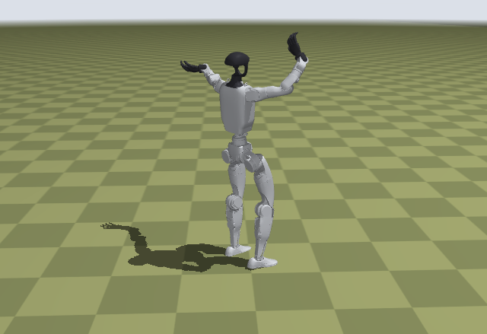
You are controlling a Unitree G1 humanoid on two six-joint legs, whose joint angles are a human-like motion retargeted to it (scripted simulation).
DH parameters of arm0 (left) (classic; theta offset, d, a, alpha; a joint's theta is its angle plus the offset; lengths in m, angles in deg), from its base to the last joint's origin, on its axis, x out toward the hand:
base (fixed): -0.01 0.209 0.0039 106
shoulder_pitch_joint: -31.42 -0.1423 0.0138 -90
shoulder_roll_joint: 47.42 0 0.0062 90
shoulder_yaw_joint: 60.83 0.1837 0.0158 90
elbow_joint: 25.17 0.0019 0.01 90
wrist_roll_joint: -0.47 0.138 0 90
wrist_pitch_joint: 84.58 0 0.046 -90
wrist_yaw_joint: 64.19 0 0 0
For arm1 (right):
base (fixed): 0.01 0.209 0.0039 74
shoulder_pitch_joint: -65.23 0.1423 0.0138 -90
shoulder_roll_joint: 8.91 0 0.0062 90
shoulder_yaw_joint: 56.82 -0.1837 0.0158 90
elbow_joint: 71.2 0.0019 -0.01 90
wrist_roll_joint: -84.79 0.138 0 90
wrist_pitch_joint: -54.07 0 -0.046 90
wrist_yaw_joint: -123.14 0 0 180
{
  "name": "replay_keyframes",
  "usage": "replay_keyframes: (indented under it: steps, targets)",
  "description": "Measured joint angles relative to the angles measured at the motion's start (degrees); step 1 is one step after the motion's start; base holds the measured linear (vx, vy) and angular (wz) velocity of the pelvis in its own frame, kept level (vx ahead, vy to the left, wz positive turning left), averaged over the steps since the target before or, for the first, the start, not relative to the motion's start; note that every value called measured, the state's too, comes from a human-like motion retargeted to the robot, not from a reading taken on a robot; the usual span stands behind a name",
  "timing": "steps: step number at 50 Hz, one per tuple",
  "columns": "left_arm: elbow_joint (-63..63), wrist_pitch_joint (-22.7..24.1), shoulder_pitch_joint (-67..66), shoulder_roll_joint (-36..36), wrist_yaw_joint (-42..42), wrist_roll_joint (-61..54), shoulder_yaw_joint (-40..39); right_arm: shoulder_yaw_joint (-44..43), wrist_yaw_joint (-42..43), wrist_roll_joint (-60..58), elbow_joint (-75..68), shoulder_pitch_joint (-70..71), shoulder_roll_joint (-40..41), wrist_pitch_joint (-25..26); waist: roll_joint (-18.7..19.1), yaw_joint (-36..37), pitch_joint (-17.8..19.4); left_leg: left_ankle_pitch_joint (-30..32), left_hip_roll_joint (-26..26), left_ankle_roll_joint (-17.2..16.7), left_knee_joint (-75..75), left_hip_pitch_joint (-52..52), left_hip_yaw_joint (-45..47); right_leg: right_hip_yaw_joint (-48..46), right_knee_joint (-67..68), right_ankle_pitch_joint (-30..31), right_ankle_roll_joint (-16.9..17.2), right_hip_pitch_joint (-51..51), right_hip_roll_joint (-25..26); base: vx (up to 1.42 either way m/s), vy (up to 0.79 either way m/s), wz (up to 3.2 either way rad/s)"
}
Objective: Dance
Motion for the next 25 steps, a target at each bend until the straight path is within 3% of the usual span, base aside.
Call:
replay_keyframes:
  steps: [3, 7, 12, 15, 20, 25]
  targets:
    - [-9.18, -4.27, 8.23, 0.34, -1.73, 20.69, 18.33, -10.65, 3.20, 11.54, -9.98, -4.00, 1.44, 5.98, -0.67, -2.60, -2.30, -1.22, 1.73, -0.69, 2.76, -2.61, -1.67, -1.63, -7.38, 2.89, 0.54, 3.25, 0.08, 0.11, -0.06, 0.32]
    - [-24.01, -9.39, 13.85, 2.12, -6.15, 43.96, 38.21, -21.96, -0.25, 34.83, -22.63, -5.74, 1.48, 6.02, -1.43, -5.84, -3.40, -3.30, 2.71, -0.42, 7.70, -5.91, -3.66, -3.46, -12.93, 5.00, 0.73, 6.05, 0.34, 0.07, -0.10, 0.30]
    - [-45.12, -6.28, 17.44, 6.21, -5.68, 75.72, 54.22, -34.69, -16.95, 66.74, -38.51, -6.99, -2.51, 2.16, -1.96, -8.00, -3.04, -7.35, 3.62, -0.44, 16.72, -9.82, -6.11, -4.02, -16.59, 6.68, 0.68, 8.62, 1.22, 0.09, -0.05, 0.10]
    - [-58.37, -0.58, 18.91, 9.45, -5.33, 88.52, 61.28, -44.96, -27.11, 85.67, -46.13, -9.28, -3.28, 2.49, -1.55, -9.70, -2.65, -10.81, 3.83, -0.83, 23.92, -13.25, -8.73, -4.87, -17.62, 7.04, 0.69, 9.09, 1.72, 0.02, -0.04, 0.11]
    - [-74.42, 7.52, 19.99, 13.09, -5.77, 96.92, 69.13, -67.04, -36.25, 119.47, -48.36, -20.34, -0.29, 2.88, 0.62, -12.41, -1.15, -16.34, 4.47, -1.89, 34.32, -17.76, -12.85, -4.68, -16.94, 5.90, 1.66, 8.54, 2.52, -0.05, 0.05, 0.11]
    - [-74.77, 5.34, 19.61, 15.41, 0.31, 97.42, 68.41, -80.74, -37.10, 133.81, -51.59, -29.16, 0.98, 1.80, 0.66, -13.43, 0.23, -16.69, 3.84, -1.85, 35.14, -18.82, -14.36, -5.40, -16.73, 5.26, 2.65, 8.12, 2.36, -0.13, 0.13, 0.08]
